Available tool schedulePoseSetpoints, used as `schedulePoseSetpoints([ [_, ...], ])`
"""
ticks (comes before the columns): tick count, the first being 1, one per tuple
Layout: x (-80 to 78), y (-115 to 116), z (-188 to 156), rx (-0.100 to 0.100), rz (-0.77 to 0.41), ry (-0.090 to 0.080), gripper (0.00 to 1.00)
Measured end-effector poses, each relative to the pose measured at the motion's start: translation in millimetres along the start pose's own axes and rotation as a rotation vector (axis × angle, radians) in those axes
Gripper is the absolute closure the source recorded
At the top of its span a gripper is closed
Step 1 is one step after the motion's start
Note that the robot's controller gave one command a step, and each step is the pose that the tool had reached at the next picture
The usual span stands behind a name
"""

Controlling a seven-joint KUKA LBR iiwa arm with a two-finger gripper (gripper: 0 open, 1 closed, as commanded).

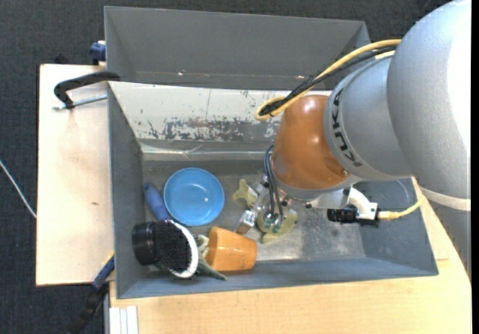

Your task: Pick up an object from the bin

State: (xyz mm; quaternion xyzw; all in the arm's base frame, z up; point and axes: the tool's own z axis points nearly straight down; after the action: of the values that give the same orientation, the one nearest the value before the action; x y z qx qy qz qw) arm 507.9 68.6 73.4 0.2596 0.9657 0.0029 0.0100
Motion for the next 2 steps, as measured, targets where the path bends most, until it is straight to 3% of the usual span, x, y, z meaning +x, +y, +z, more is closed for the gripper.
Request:
schedulePoseSetpoints([
  [1,-15.1,-13,-28,0.009,0.248,0.012,0.00],
  [2,-14.1,1,-26,0.014,0.653,0.012,0.00],
])
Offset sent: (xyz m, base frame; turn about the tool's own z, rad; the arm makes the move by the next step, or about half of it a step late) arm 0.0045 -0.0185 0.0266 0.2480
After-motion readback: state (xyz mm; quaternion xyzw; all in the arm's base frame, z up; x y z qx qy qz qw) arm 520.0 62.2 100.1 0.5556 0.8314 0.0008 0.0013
